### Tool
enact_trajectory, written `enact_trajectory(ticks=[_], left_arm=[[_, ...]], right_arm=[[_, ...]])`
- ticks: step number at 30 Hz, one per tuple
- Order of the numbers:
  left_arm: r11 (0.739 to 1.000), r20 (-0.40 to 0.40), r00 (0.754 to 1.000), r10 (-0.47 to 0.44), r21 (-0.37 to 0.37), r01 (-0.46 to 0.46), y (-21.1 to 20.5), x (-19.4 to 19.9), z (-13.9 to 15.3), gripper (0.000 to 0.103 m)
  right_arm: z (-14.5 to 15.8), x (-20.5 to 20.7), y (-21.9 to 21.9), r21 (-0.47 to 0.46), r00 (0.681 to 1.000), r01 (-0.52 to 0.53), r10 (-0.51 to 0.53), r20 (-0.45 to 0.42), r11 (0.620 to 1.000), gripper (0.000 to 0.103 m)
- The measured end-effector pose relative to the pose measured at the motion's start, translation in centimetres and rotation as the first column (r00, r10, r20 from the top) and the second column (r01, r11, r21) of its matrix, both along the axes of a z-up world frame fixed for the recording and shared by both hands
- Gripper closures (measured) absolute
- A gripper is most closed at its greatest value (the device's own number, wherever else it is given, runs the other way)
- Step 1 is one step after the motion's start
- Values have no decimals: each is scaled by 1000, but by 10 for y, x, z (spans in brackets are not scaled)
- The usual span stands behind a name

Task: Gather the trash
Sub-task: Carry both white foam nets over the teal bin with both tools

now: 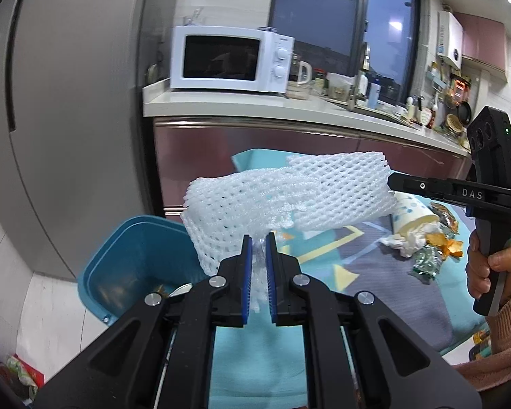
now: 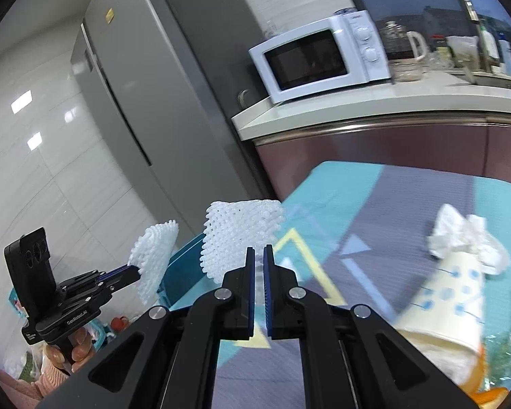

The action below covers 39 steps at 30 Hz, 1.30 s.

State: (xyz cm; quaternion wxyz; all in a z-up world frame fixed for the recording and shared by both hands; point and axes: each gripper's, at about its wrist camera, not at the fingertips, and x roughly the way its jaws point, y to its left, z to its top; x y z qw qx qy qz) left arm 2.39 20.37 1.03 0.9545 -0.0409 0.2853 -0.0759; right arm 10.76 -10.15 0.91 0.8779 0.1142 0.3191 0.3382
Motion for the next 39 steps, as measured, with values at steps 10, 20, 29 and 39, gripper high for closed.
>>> enact_trajectory(ticks=[10, 20, 29, 39], left_arm=[[995, -54, 993, 102, -14, -103, 50, 4, -18, 95], [985, -126, 977, 170, -14, -173, 80, 17, -48, 95], [978, -192, 961, 201, -15, -208, 90, 36, -76, 94], [974, -254, 944, 210, -30, -225, 99, 58, -105, 93]], right_arm=[[-5, 16, 69, -54, 994, -111, 110, -25, 992, 99], [-19, 35, 125, -127, 986, -159, 152, -65, 979, 99], [-32, 50, 159, -203, 982, -179, 163, -93, 963, 99], [-56, 61, 200, -265, 971, -224, 190, -149, 938, 98]])
